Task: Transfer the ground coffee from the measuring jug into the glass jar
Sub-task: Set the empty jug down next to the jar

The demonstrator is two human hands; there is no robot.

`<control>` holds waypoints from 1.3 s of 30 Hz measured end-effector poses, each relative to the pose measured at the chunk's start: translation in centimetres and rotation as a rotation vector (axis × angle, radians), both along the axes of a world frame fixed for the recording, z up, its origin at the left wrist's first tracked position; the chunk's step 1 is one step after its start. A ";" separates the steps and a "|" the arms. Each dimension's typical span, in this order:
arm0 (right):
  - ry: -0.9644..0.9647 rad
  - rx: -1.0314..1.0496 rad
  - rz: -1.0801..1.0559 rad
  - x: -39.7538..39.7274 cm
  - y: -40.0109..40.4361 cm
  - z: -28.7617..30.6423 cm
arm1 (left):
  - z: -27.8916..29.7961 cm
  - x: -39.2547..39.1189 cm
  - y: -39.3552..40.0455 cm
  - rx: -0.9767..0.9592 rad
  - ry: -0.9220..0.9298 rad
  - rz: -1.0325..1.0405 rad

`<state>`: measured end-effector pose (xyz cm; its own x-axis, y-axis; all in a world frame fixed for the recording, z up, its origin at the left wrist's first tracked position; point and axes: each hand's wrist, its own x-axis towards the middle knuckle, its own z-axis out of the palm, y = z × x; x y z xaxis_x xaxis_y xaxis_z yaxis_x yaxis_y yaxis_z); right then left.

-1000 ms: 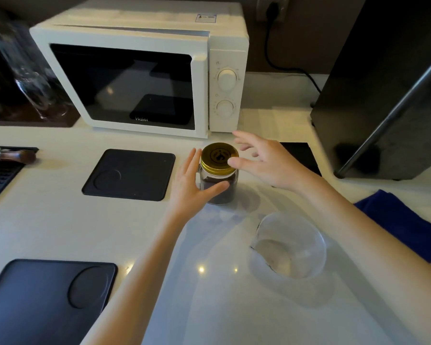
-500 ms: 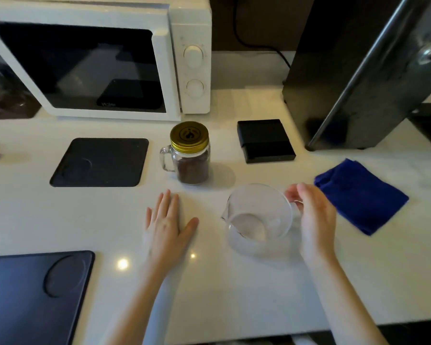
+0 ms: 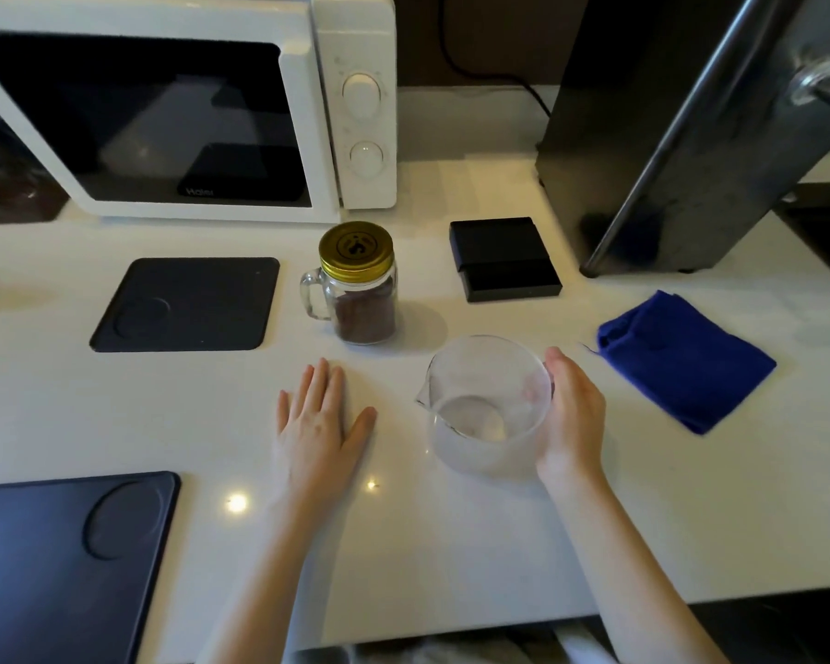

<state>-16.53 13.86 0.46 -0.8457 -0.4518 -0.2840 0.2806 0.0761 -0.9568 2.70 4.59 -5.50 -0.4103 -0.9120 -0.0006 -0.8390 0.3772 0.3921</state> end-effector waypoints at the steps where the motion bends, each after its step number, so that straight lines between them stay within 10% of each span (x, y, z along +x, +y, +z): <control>1: -0.011 0.002 0.002 -0.1 -0.3 0.2 | 0.0 0.0 0.0 0.001 0.001 -0.002; 39: 0.077 -0.088 0.024 -4.0 -11.4 0.1 | -0.1 0.1 -0.1 0.035 -0.021 0.009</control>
